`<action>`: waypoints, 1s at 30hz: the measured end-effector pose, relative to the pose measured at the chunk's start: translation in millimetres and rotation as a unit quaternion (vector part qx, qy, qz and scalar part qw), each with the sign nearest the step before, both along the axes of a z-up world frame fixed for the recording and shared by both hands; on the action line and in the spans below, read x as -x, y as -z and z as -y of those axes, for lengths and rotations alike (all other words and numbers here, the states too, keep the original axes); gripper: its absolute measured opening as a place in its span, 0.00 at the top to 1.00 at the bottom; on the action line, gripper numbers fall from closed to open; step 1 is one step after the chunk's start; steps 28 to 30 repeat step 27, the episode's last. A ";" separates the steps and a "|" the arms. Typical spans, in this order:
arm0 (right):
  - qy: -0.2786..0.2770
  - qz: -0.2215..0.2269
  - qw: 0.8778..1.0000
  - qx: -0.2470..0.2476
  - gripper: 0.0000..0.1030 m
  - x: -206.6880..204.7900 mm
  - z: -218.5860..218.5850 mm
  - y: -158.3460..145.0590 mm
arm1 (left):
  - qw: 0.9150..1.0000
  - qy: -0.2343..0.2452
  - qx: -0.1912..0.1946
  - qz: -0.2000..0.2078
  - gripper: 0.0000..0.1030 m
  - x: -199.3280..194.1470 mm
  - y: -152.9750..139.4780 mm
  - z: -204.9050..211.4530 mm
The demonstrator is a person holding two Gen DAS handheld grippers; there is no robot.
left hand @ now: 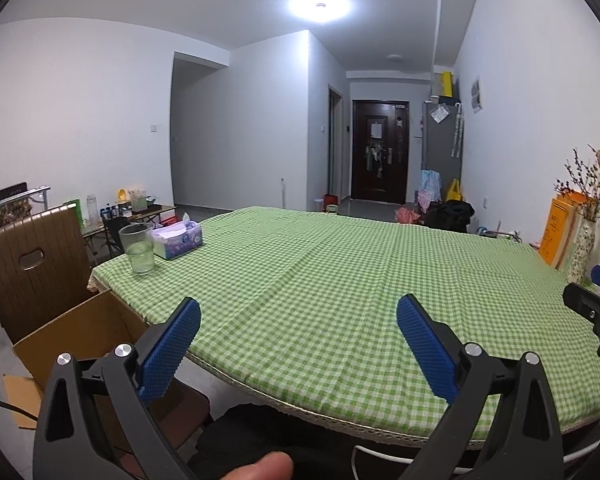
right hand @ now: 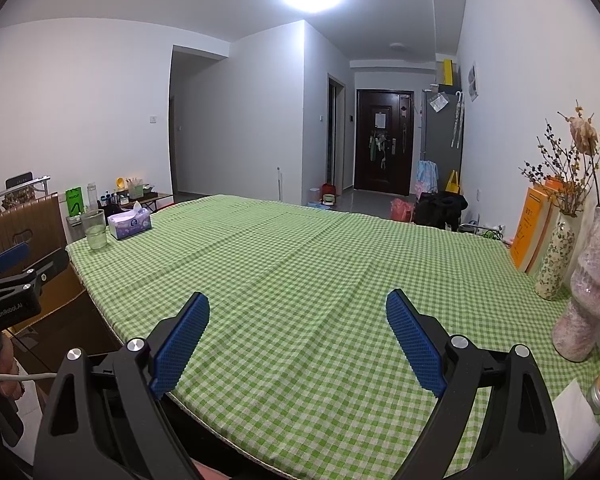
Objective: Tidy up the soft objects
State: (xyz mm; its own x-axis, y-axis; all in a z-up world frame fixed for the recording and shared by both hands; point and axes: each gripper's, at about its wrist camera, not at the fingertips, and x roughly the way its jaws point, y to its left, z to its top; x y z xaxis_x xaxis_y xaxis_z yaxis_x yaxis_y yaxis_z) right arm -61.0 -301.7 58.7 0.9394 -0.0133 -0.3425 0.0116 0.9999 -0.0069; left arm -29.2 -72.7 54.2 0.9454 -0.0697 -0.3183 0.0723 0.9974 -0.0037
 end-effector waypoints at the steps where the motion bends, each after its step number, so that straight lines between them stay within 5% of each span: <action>1: 0.000 0.000 1.000 0.000 0.16 -0.4 0.2 0.2 | 1.000 0.007 0.004 -0.004 0.07 -1.0 0.8 0.0; 19: 0.004 -0.023 1.000 -0.009 0.16 -13.9 1.2 15.2 | 1.000 -0.007 0.001 -0.002 0.07 -8.2 8.7 -2.7; 30: 0.011 -0.052 0.998 -0.014 0.16 -51.2 11.2 35.6 | 0.999 -0.029 -0.005 -0.021 0.07 -50.4 16.2 -7.8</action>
